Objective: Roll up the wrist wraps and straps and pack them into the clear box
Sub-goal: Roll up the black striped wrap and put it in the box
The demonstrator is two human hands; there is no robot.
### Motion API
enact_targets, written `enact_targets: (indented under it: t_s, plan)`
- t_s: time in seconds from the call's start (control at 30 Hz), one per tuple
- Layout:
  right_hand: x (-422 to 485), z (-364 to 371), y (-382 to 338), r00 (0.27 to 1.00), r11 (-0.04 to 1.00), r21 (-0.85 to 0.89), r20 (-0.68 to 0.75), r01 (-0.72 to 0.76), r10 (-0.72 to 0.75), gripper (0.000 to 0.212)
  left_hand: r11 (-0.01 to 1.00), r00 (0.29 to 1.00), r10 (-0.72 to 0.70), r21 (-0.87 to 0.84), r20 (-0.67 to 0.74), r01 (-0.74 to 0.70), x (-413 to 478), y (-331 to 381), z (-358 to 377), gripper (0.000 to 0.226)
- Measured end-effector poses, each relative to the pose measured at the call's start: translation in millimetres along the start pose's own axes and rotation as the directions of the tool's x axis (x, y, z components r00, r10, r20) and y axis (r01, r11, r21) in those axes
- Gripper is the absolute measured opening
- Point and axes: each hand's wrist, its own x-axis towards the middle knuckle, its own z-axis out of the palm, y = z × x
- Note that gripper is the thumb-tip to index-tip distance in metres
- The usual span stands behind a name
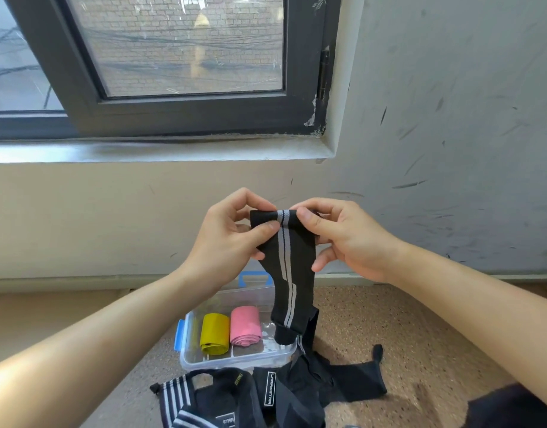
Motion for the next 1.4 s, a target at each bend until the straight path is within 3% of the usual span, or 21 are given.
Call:
enact_targets:
  t_s: [0.17,0.3,0.4,0.5,0.63,0.8,0.97,1.2,1.3,1.4]
  plan:
    - [0.0,-1.8,-0.4,0.995,0.995,-0.048,-0.041,0.086,-0.088,0.019,1.0,0.999,-0.022,-0.007,0.042,0.022,-1.8,1.4,2.1,0.016]
    - [-0.9,-3.3,0.0,0.984,0.982,-0.103,-0.069,0.157,-0.165,0.021,0.968,0.972,-0.181,-0.146,0.153,0.203,-2.3,3.4,0.5,0.019]
    - [0.1,-3.3,2.7,0.971,0.962,-0.177,-0.079,0.21,-0.226,0.024,0.937,0.951,-0.251,-0.201,0.18,0.285,-3.1,3.5,-0.3,0.038]
    - [1.4,-1.5,4.1,0.959,0.944,-0.214,-0.077,0.25,-0.271,0.027,0.928,0.95,-0.275,-0.219,0.146,0.302,-2.8,3.9,2.2,0.027]
    - [1.6,-2.8,2.5,0.979,0.96,-0.206,-0.038,0.19,-0.202,0.029,0.955,0.97,-0.229,-0.174,0.084,0.241,-4.1,2.7,2.5,0.016]
    - [-1.9,-2.4,-1.1,0.998,1.0,-0.006,0.07,-0.011,0.011,0.035,0.992,0.997,-0.072,-0.105,-0.017,0.07,-6.0,3.4,3.1,0.017]
    - [2.9,-2.0,-0.5,0.999,0.998,0.036,0.009,0.047,-0.048,0.024,0.996,0.995,0.092,-0.02,-0.033,-0.093,-9.2,2.4,6.0,0.024]
    - [0.4,-3.9,-3.0,0.98,0.983,-0.037,-0.077,0.183,-0.185,0.019,0.962,0.972,-0.172,-0.185,0.161,0.201,-7.3,4.2,5.1,0.041]
    - [1.6,-3.8,-0.5,0.968,0.968,-0.102,-0.086,0.228,-0.237,0.022,0.942,0.964,-0.215,-0.227,0.153,0.247,-5.6,4.7,7.9,0.044]
    - [2.2,-3.5,1.3,0.966,0.961,-0.14,-0.062,0.24,-0.25,0.023,0.94,0.964,-0.241,-0.218,0.112,0.261,-3.7,3.3,9.3,0.027]
